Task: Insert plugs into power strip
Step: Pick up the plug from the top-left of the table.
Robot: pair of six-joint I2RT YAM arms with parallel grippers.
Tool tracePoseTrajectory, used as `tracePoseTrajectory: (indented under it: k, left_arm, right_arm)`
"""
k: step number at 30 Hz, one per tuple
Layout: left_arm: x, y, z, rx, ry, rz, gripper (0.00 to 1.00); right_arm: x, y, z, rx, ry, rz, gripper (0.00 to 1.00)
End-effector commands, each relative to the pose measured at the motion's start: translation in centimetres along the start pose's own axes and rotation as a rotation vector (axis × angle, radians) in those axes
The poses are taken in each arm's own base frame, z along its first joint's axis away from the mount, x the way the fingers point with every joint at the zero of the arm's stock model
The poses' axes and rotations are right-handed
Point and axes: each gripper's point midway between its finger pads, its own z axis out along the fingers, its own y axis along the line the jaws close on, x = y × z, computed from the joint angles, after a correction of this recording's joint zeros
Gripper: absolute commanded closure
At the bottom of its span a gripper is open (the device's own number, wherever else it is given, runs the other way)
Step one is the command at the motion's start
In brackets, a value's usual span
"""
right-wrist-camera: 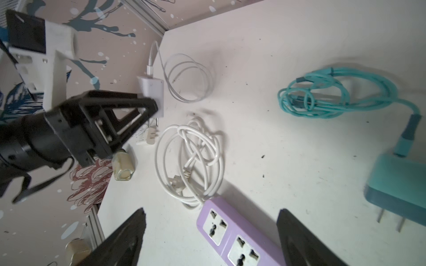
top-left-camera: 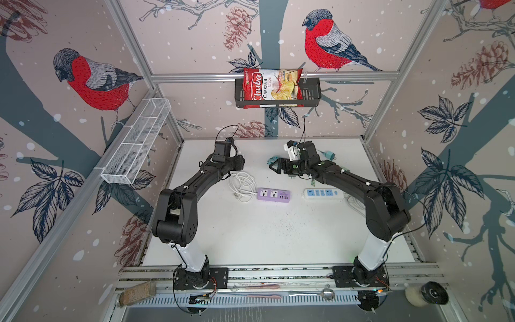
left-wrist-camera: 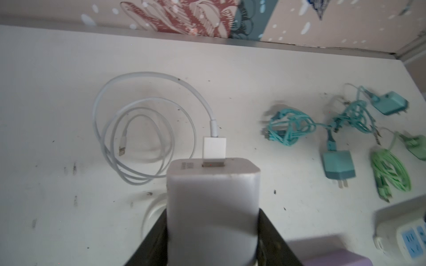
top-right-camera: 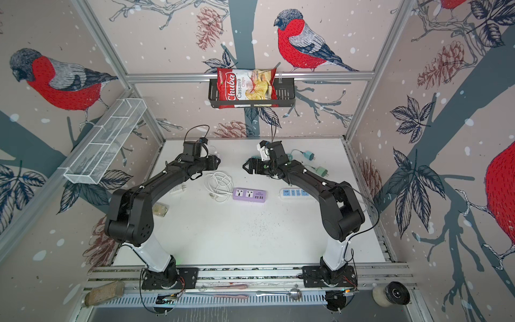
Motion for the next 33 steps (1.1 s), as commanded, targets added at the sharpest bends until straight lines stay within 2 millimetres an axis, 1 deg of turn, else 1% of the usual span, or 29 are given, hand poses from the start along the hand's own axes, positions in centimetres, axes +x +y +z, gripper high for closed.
tracePoseTrajectory:
  k: [1,6,8,9,10,13,17,22,30,33]
  left_arm:
    - [-1.7,-3.6,-1.0,0.126,-0.119,0.132,1.0]
    - [-0.7,-7.0,-1.8,0.221,-0.15,0.225,1.0]
    - [-0.4,-8.2,-2.1,0.247,-0.173,0.264,1.0]
    - [-0.6,-8.9,-2.4,0.261,-0.194,0.286,1.0]
    - [0.3,-9.1,-2.3,0.27,-0.186,0.295,1.0]
    - [1.0,-10.0,-2.5,0.303,-0.194,0.328,1.0]
    - [1.5,-10.5,-2.9,0.314,-0.204,0.347,1.0]
    - [1.5,-10.8,-3.1,0.329,-0.219,0.345,1.0]
    - [1.8,-11.4,-3.2,0.341,-0.222,0.351,1.0]
    - [1.8,-11.6,-3.3,0.35,-0.221,0.355,1.0]
  right_arm:
    - [0.8,1.3,0.1,-0.036,0.049,-0.004,0.11]
    - [1.1,2.5,0.2,-0.07,0.077,-0.019,0.13]
    - [1.2,2.6,0.5,-0.056,0.083,-0.022,0.13]
    - [1.2,2.8,0.7,-0.05,0.087,-0.029,0.14]
    - [1.4,2.8,0.9,-0.046,0.094,-0.031,0.14]
    - [1.2,3.4,1.4,-0.053,0.095,-0.029,0.15]
    - [0.1,3.7,1.6,-0.057,0.065,-0.014,0.17]
    - [0.1,3.4,2.4,-0.062,0.073,-0.005,0.19]
    - [-0.1,4.9,2.1,-0.139,0.076,-0.02,0.23]
    - [-0.1,5.2,2.1,-0.162,0.08,-0.02,0.28]
